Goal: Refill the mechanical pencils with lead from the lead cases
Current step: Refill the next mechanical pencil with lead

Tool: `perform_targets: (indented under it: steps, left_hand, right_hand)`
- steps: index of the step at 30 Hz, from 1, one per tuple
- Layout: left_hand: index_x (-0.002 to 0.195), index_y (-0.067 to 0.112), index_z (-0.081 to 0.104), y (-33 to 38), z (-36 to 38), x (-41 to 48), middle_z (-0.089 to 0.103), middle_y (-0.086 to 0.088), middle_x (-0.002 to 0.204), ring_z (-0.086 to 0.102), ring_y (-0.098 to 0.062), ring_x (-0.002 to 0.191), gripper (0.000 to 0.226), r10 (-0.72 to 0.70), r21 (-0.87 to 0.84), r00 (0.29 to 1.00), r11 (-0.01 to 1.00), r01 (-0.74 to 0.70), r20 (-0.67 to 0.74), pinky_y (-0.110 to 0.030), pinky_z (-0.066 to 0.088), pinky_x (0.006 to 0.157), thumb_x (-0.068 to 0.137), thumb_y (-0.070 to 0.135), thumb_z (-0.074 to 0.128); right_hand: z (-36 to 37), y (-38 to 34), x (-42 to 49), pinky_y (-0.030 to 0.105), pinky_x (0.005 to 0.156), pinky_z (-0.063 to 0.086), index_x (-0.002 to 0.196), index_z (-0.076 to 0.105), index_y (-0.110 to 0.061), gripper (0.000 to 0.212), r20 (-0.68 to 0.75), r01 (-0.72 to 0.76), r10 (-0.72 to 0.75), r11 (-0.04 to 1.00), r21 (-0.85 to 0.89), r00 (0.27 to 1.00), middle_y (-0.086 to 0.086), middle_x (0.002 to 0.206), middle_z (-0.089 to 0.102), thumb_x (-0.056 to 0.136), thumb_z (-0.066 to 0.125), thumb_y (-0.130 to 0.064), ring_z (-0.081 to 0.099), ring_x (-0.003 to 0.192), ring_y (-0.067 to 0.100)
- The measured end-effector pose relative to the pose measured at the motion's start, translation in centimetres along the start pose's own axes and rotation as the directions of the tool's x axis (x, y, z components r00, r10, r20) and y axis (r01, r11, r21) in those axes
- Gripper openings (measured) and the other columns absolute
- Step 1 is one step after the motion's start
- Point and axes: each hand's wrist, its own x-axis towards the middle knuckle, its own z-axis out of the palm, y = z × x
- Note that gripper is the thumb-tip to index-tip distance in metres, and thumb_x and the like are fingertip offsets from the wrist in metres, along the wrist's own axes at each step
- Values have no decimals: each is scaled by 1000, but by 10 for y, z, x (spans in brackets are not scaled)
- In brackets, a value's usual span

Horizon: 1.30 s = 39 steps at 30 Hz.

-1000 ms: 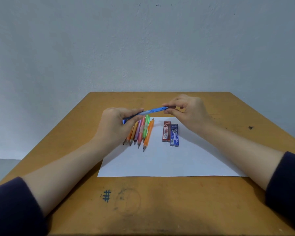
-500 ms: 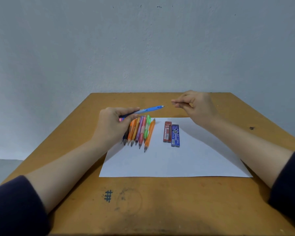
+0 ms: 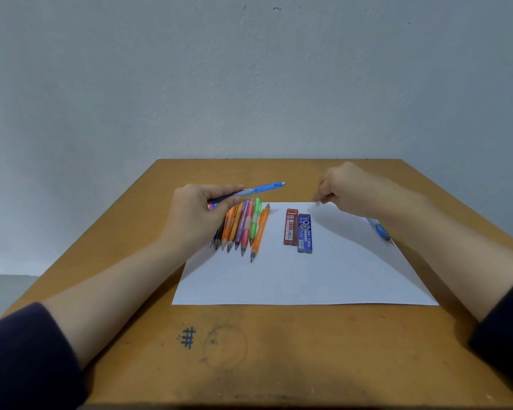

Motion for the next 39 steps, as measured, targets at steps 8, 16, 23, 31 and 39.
perform_targets:
  steps: [8,16,23,31,39]
  left_hand:
    - [115,20,69,1,0,0,63,18,94,57,14,84,27,-19,14,1000,1000,19,4,-1,44,67,88,21,65]
    - [114,22,69,1,0,-1,63,18,93,56,20,84,27,-23,2,1000,1000,23,14,-2,44,68,88,21,66]
    - [114,21,69,0,0,-1,63,18,95,56,19,85,27,-16,-4,1000,1000,16,24,-1,44,69,88,22,66]
    - [113,19,70,4,0,-3,62,21,91,55,21,85,26,29,-17,999,999,-29,26,0,43,69,87,20,67]
    - [113,26,68,7,-1,-5,59,26,91,55,22,89,27,47,-45,997,998,-44,61,-2,45,68,87,19,66]
  right_hand:
    - [9,1,1,30,80,50,117,67,-17,39,162,51,-20,981,-186,987,1,108,66,89,49,4,61,99,20]
    - [9,-5,-1,26,77,46,119,66,-16,38,151,59,-36,987,-151,988,2,109,63,90,49,2,59,101,19]
    - [0,-9,-6,26,80,44,127,60,-17,36,206,31,-6,992,-118,978,2,113,64,93,54,-8,56,104,19]
    - [-21,-18,-14,29,73,43,116,68,-17,28,-142,-27,44,993,116,989,3,101,66,89,64,-23,50,84,11]
    - [-16,-36,-13,26,60,43,93,77,-13,15,-458,132,-6,961,243,889,6,76,66,81,73,-20,49,67,8]
